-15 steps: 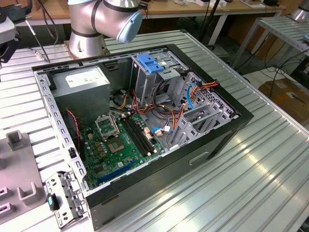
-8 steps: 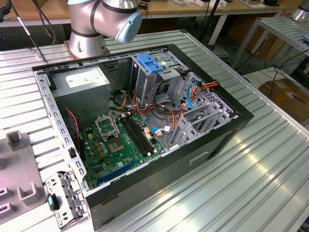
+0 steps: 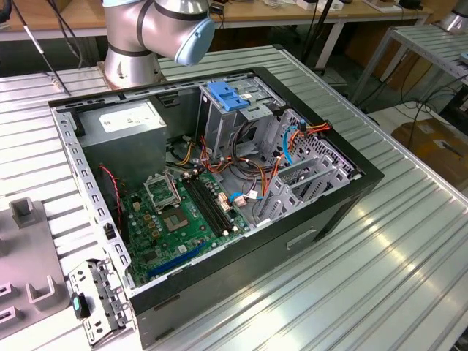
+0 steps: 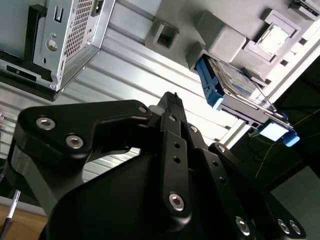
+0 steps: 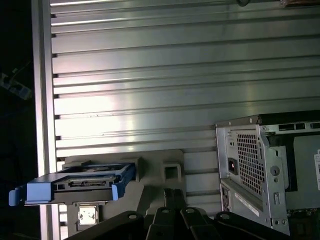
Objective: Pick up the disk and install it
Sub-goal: 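Reach for the disk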
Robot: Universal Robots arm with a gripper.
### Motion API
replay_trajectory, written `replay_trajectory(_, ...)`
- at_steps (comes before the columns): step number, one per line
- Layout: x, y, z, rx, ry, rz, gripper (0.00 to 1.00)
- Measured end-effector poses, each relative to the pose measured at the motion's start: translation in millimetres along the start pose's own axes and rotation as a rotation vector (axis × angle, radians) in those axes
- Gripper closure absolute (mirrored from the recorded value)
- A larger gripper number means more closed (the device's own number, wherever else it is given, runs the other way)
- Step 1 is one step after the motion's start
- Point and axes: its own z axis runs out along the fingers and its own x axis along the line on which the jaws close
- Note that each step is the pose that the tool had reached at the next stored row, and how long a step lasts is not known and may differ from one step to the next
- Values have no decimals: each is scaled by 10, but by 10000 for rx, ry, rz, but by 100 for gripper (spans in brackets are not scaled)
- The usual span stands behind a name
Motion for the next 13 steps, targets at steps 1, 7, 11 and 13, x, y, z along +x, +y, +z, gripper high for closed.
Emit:
replay_trajectory(1, 14, -1, 1, -1, -1, -1, 89)
replay_trajectory(7, 176, -14, 4, -1, -1, -3, 89)
replay_trajectory(11, 288, -23, 6, 0, 0, -2, 89)
replay_trajectory(13, 351, -28, 7, 0, 0, -2, 89)
